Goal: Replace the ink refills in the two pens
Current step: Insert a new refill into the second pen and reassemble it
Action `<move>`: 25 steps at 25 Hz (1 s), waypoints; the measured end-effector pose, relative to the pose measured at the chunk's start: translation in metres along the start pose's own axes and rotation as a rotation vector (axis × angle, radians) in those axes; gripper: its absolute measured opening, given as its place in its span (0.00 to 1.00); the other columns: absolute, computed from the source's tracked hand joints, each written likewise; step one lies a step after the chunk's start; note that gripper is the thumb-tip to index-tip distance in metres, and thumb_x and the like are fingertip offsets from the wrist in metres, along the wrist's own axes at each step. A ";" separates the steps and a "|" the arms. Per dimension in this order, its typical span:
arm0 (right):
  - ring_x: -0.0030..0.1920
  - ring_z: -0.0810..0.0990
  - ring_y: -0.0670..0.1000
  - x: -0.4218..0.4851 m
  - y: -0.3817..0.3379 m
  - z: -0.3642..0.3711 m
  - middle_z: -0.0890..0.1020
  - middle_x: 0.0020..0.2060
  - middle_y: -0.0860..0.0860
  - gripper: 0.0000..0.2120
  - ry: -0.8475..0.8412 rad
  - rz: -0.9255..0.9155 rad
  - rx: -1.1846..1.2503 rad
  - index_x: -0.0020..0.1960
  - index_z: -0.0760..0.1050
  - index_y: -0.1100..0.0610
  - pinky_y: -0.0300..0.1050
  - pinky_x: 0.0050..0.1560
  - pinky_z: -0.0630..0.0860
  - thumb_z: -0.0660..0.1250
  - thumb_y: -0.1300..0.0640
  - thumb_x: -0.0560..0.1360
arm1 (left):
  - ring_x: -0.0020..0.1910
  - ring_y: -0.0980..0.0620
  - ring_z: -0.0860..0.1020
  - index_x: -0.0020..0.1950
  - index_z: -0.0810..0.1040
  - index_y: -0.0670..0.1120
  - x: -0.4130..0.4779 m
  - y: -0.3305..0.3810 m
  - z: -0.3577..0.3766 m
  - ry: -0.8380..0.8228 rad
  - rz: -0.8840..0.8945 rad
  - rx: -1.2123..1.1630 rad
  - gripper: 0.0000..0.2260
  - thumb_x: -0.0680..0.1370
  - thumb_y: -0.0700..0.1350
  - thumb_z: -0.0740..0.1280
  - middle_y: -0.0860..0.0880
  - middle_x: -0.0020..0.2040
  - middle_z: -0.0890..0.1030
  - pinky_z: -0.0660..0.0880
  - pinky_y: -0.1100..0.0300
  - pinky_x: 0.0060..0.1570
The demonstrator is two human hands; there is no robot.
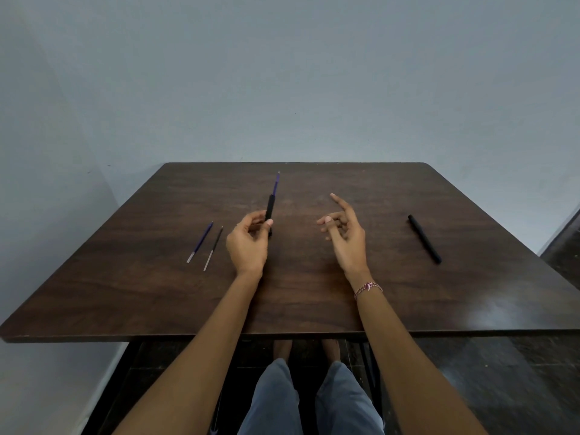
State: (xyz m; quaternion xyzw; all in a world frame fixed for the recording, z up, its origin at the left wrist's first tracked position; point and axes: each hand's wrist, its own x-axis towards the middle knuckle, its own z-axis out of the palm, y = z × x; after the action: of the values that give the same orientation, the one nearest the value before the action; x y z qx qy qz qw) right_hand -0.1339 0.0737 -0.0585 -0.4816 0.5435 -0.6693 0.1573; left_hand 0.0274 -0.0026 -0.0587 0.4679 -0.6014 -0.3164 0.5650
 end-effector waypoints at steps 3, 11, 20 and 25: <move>0.44 0.81 0.50 -0.001 0.000 0.001 0.83 0.43 0.53 0.19 -0.009 0.000 -0.009 0.68 0.69 0.50 0.40 0.46 0.78 0.63 0.61 0.79 | 0.40 0.66 0.77 0.54 0.81 0.49 0.000 0.002 -0.004 0.149 -0.028 -0.011 0.09 0.75 0.42 0.70 0.57 0.45 0.81 0.72 0.75 0.39; 0.39 0.81 0.42 0.003 0.002 0.015 0.82 0.35 0.49 0.09 -0.005 0.006 -0.235 0.52 0.78 0.49 0.41 0.45 0.77 0.66 0.62 0.77 | 0.42 0.60 0.77 0.55 0.80 0.46 0.006 0.002 -0.008 0.326 -0.133 -0.044 0.09 0.75 0.43 0.70 0.51 0.49 0.82 0.71 0.74 0.38; 0.56 0.76 0.53 0.021 -0.025 0.106 0.83 0.49 0.53 0.09 -0.340 -0.137 -0.905 0.54 0.81 0.55 0.47 0.49 0.75 0.65 0.54 0.78 | 0.42 0.59 0.76 0.53 0.80 0.45 0.009 0.000 -0.010 0.341 -0.157 -0.062 0.09 0.73 0.42 0.72 0.51 0.47 0.82 0.69 0.79 0.34; 0.59 0.75 0.56 0.026 -0.031 0.127 0.81 0.52 0.58 0.11 -0.459 -0.109 -1.052 0.54 0.80 0.58 0.48 0.51 0.74 0.60 0.59 0.79 | 0.42 0.60 0.77 0.53 0.80 0.46 0.009 -0.001 -0.009 0.346 -0.172 -0.057 0.09 0.73 0.42 0.71 0.51 0.47 0.82 0.70 0.74 0.36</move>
State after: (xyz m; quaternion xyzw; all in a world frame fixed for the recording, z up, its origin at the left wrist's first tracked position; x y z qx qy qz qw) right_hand -0.0337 -0.0076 -0.0261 -0.6553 0.7295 -0.1943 -0.0241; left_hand 0.0375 -0.0099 -0.0550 0.5491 -0.4439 -0.2952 0.6437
